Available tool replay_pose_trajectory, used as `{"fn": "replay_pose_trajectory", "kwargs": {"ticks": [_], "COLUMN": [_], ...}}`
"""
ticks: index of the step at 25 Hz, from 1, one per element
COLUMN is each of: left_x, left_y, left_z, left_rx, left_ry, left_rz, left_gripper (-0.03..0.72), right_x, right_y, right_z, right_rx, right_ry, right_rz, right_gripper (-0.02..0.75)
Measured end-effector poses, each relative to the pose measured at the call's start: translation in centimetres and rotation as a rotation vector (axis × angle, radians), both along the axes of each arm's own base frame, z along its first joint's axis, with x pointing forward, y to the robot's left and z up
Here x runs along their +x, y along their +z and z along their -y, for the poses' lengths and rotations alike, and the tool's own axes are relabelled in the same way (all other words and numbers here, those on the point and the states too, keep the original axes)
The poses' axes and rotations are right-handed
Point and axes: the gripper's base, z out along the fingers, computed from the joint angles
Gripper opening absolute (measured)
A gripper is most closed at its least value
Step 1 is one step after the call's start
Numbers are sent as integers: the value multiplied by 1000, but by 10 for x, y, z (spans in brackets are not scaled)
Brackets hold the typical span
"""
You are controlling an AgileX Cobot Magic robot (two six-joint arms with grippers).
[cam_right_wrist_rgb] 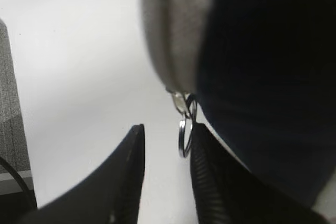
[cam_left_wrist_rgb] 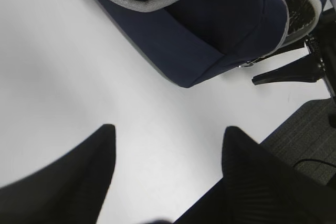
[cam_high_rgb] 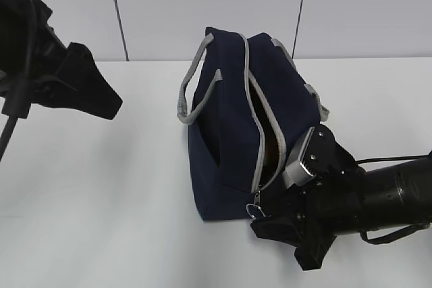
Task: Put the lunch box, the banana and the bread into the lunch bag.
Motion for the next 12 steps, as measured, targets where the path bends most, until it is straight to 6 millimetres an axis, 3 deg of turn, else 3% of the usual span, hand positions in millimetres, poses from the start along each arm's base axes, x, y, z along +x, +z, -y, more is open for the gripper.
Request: {"fn": "replay_pose_trajectory", "kwargs": {"ticks": [10, 12], "left_x": [0, 0], "left_y": [0, 0], "left_z": [0, 0], "left_rx": [0, 0], "left_ry": [0, 0], "left_rz": [0, 0], "left_gripper": [445, 445], "right_x": [1, 1], "right_y": [0, -1], "right_z": [0, 1], "right_rx": [-7, -14], "right_ry": [-4, -6], "right_rz": [1, 3], "right_gripper": [4, 0]}}
